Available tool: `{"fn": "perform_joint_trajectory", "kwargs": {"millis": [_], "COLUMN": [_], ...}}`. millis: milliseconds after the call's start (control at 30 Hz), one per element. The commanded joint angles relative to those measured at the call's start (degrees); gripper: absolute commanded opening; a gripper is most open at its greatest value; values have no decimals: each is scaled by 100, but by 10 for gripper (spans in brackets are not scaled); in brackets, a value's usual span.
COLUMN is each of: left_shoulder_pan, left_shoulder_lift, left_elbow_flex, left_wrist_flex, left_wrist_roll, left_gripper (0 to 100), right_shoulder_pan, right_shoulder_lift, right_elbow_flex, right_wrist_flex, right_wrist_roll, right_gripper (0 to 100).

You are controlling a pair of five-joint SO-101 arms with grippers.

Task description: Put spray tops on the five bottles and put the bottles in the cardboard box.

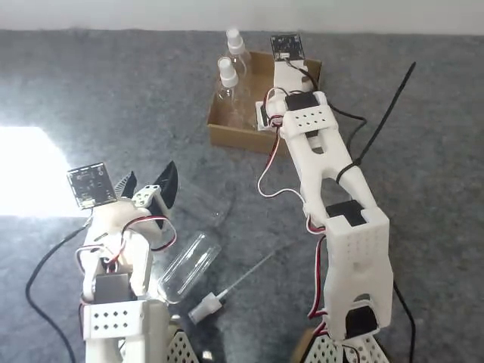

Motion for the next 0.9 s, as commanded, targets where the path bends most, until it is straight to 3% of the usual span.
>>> {"fn": "perform_joint_trajectory", "kwargs": {"millis": [0, 200, 867], "left_shoulder_pan": [-26, -26, -26], "left_shoulder_lift": [-88, -88, -88], "left_elbow_flex": [-154, -154, -154], "left_wrist_flex": [-123, -123, -123], "left_wrist_roll": [-35, -35, -35], "left_gripper": [257, 257, 257], "right_shoulder_pan": [-66, -101, -259], "right_shoulder_lift": [-567, -673, -242], "right_elbow_flex": [-193, -176, -158], "right_wrist_flex": [119, 277, -857], "right_wrist_roll": [-237, -782, -791], "right_gripper": [130, 278, 281]}}
